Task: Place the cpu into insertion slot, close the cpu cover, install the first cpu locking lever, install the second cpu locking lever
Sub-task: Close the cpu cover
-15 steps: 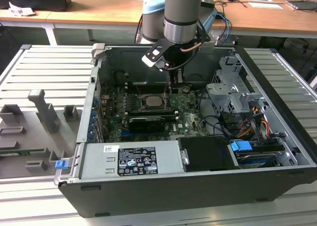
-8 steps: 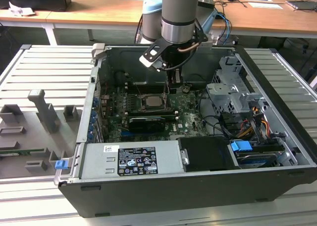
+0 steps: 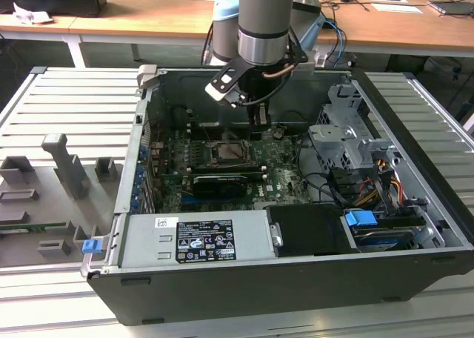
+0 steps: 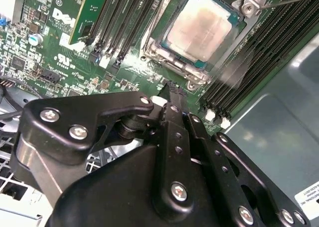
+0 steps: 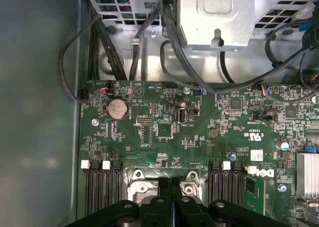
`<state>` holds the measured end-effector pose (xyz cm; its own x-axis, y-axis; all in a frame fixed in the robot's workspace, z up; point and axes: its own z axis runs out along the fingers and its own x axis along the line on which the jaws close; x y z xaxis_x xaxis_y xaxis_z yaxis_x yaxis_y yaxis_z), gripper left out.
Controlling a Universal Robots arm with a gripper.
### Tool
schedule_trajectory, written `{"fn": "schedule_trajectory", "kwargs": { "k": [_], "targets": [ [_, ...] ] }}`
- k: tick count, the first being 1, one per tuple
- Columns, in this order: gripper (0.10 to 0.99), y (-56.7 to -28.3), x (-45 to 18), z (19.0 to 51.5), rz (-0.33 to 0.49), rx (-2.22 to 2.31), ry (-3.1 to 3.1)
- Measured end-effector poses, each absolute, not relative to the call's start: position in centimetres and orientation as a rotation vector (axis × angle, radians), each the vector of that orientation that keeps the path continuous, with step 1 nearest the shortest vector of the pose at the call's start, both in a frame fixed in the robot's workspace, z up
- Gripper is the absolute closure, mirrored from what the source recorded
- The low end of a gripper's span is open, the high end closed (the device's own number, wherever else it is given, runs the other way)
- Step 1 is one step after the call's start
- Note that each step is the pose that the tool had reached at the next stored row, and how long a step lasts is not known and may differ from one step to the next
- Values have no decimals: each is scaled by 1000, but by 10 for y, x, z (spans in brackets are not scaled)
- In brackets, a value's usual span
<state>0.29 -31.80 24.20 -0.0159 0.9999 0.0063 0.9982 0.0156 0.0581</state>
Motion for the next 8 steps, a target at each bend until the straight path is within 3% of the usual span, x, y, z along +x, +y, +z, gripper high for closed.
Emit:
{"fn": "schedule_trajectory", "kwargs": {
  "k": [8],
  "targets": [
    [980, -318, -3, 240, 71, 2178, 2213]
  ]
}}
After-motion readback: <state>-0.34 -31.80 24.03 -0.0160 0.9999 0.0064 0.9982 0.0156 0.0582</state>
